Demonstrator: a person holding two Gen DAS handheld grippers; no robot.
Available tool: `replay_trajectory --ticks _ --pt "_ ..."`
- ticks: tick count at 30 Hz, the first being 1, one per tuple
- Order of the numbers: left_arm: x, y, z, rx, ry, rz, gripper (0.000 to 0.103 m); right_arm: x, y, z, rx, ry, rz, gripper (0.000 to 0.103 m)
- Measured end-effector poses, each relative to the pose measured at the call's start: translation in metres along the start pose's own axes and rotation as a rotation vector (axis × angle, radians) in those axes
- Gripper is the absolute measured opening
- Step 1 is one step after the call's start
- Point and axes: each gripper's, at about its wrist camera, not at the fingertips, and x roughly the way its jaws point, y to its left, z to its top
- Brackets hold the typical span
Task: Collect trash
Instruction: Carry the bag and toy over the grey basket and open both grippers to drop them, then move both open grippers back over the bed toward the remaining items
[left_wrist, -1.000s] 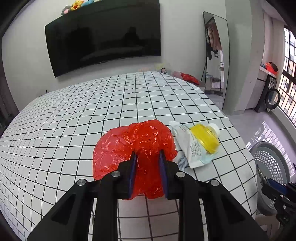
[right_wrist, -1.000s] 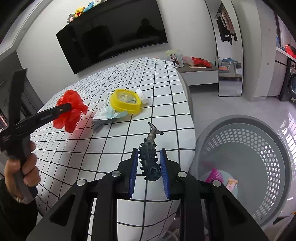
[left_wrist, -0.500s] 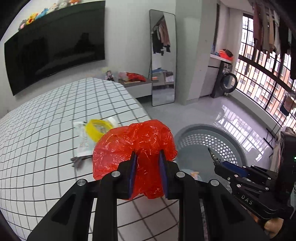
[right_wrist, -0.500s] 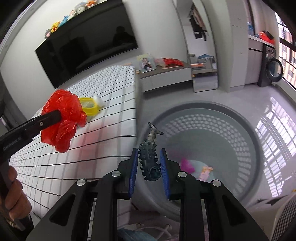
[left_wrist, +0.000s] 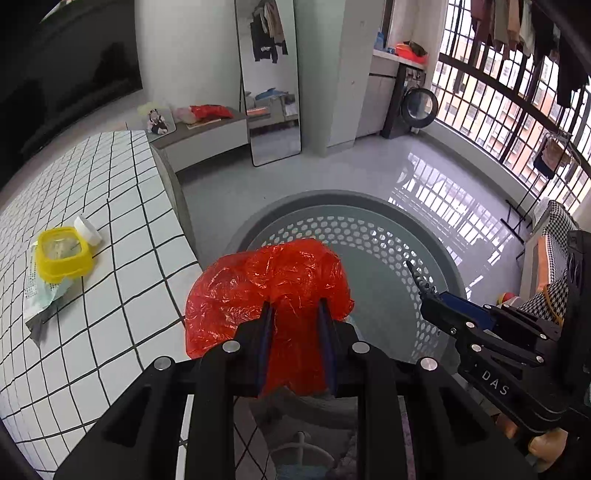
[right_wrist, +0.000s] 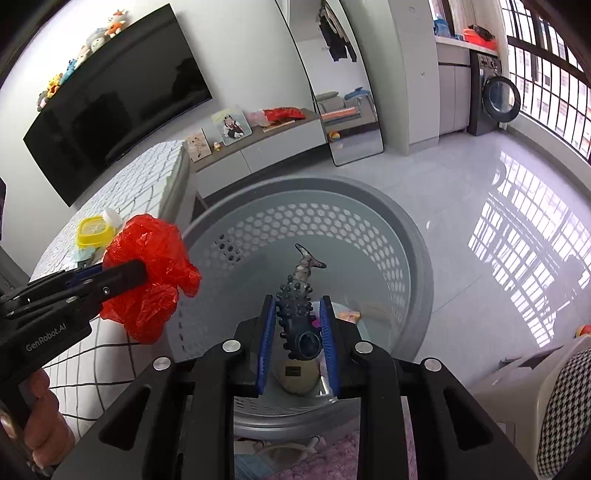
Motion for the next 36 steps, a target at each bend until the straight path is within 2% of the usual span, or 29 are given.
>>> replay_trajectory --ticks 7,13,15,17,18,19,20,26,36 --pt "0.020 -0.005 0.002 0.024 0.052 0.016 0.027 0.007 -0.010 -0.001 0.025 0.007 0.013 0.024" --pt "0.020 -0.004 0.002 0.021 0.055 0.026 0.032 0.006 -0.015 -0.002 0.029 0.003 0.015 0.024" --pt "0.021 -0.004 0.001 0.022 0.057 0.028 0.036 0.004 -0.014 -0.002 0.028 -0.007 0.013 0.029" --pt "0.019 -0.004 0.001 0.022 0.053 0.031 0.047 0.001 -0.014 -0.001 0.031 -0.025 0.009 0.044" --pt "0.019 -0.004 0.002 0.021 0.049 0.033 0.052 -0.001 -0.013 -0.001 0.033 -0.034 0.010 0.047" --pt "0.017 -0.004 0.002 0.019 0.043 0.036 0.062 -0.002 -0.013 0.000 0.032 -0.040 0.013 0.049" --pt "0.015 -0.003 0.002 0.017 0.033 0.039 0.063 -0.002 -0.013 0.000 0.030 -0.042 0.014 0.049" --pt "0.011 0.001 0.002 0.003 0.027 0.042 0.064 -0.002 -0.010 0.001 0.030 -0.038 0.018 0.049" --pt "0.003 0.005 -0.002 -0.017 0.012 0.046 0.070 -0.006 -0.009 0.003 0.044 -0.048 0.017 0.052"
